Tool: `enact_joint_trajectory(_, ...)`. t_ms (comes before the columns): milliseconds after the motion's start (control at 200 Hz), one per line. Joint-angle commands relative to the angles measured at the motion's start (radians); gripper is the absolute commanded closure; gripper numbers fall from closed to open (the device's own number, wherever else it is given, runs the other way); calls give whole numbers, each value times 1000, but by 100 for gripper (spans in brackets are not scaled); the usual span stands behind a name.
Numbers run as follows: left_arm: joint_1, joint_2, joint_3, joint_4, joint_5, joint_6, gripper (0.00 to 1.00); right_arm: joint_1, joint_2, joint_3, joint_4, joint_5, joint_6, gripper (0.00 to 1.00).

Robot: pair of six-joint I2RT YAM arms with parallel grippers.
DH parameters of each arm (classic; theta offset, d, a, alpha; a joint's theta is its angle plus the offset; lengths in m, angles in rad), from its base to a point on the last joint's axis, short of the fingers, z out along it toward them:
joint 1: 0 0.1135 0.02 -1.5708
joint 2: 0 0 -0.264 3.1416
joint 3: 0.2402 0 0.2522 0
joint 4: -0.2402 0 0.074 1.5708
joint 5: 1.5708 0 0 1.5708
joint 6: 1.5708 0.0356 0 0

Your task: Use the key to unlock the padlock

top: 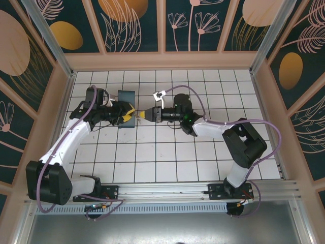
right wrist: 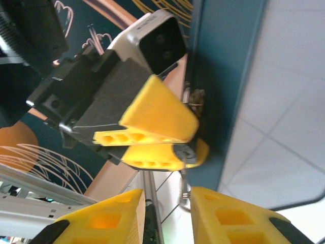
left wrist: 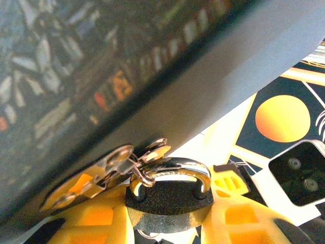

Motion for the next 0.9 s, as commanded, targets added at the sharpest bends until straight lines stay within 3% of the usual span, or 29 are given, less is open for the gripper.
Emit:
enact_joint_trajectory(0,5,-26,11,39,22,-12,90,13,-13,1,71,8,19,71)
enact_joint_trajectory(340,5,-25,20,42,23,-18,90,31,14,19,-15,30,-23,71)
enact_joint_trajectory(736,5,-31,16,53,28,-27,91,57,66,61,-5,39,-10,74)
enact_joint_trajectory(896,7,-32,21,31,16,-16,91,44,54,34,-7,68,-10,71)
